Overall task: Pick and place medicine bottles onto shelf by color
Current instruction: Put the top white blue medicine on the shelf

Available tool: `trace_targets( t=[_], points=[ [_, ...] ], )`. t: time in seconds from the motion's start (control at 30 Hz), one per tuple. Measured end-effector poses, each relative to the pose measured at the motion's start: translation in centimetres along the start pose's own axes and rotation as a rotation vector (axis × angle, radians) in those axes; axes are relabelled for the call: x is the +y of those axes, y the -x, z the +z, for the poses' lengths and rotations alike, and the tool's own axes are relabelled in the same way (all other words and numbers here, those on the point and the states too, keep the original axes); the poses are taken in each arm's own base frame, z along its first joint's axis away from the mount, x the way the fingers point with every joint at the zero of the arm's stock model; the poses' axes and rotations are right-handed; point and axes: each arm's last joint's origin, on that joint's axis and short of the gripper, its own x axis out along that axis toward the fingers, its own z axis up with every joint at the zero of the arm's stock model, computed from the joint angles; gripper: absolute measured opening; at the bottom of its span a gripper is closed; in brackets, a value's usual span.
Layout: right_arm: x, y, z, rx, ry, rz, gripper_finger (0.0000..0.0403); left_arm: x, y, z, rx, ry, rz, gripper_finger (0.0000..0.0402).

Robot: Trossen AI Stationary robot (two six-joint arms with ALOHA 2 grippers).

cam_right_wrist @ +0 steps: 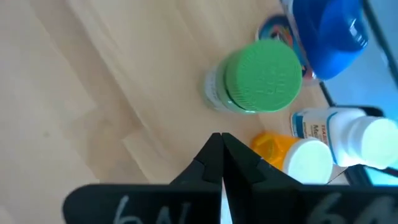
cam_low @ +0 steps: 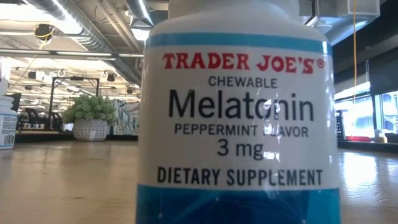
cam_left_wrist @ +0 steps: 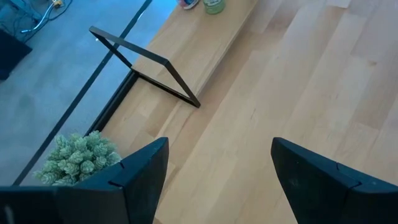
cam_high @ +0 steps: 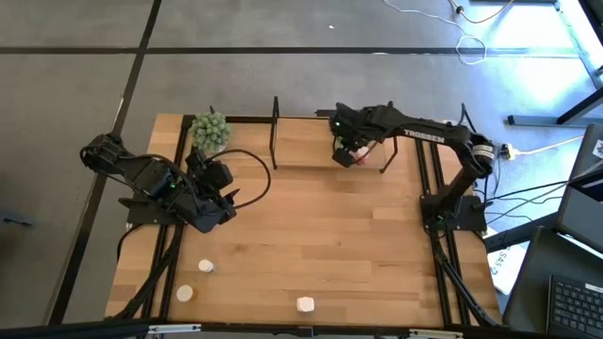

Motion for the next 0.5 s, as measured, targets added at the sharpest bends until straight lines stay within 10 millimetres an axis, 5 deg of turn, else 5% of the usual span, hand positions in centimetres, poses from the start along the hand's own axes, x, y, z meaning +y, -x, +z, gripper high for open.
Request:
trace_targets(
  t=[0.5],
  points=[
    [5.0, 10.3, -2.7, -0.357, 0.207, 0.122, 0.0004, 0.3, 0.5, -1.0, 0.05, 0.06, 0.023, 0.0279]
  ],
)
